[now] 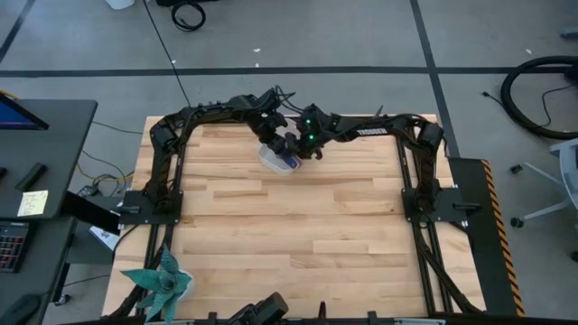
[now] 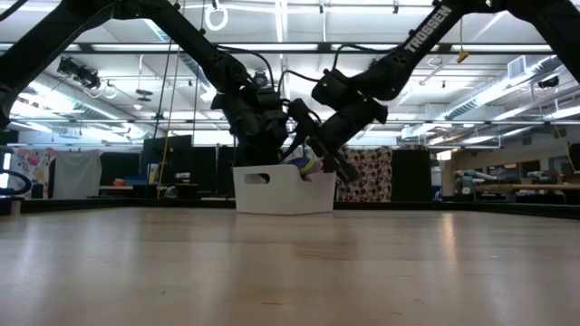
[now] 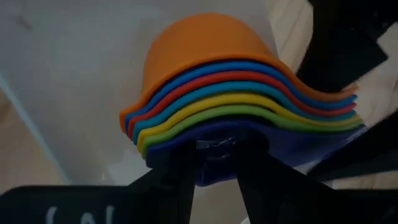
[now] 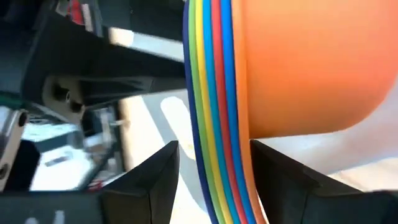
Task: Nest measuring cups in basket
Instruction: Put the stacked measuring cups into the white bin, then remove the stacked measuring cups from the white bin
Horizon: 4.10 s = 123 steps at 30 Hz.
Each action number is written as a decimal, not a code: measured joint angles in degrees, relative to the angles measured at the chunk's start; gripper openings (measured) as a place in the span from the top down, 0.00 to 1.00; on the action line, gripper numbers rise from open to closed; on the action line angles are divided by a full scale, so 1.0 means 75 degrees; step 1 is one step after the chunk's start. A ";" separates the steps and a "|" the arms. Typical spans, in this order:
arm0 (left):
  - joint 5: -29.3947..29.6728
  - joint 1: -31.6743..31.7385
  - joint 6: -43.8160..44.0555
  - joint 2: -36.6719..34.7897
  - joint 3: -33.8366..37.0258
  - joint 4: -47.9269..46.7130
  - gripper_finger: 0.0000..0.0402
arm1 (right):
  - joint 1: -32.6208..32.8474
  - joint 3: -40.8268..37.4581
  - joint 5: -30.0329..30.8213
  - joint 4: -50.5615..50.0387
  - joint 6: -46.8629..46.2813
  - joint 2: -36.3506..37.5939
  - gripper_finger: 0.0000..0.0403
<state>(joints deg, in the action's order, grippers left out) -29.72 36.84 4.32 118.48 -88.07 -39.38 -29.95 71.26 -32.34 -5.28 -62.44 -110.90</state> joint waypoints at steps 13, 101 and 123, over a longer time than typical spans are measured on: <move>-0.0018 -0.0017 0.0003 0.0000 0.0000 0.0065 0.71 | -0.0035 0.0513 0.0408 -0.1172 0.0810 0.0008 0.51; 0.1797 -0.0356 -0.0984 0.0133 0.0000 0.0152 0.71 | -0.0073 0.0338 0.1308 -0.0563 0.2297 -0.0086 0.51; 0.1667 -0.0510 -0.1760 0.0160 0.0010 0.1002 0.71 | -0.0082 0.0196 0.1137 -0.0157 0.2591 -0.0083 0.68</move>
<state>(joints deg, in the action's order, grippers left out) -17.22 33.01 -8.88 119.68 -87.99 -31.86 -30.57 72.73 -23.81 -6.46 -43.00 -111.53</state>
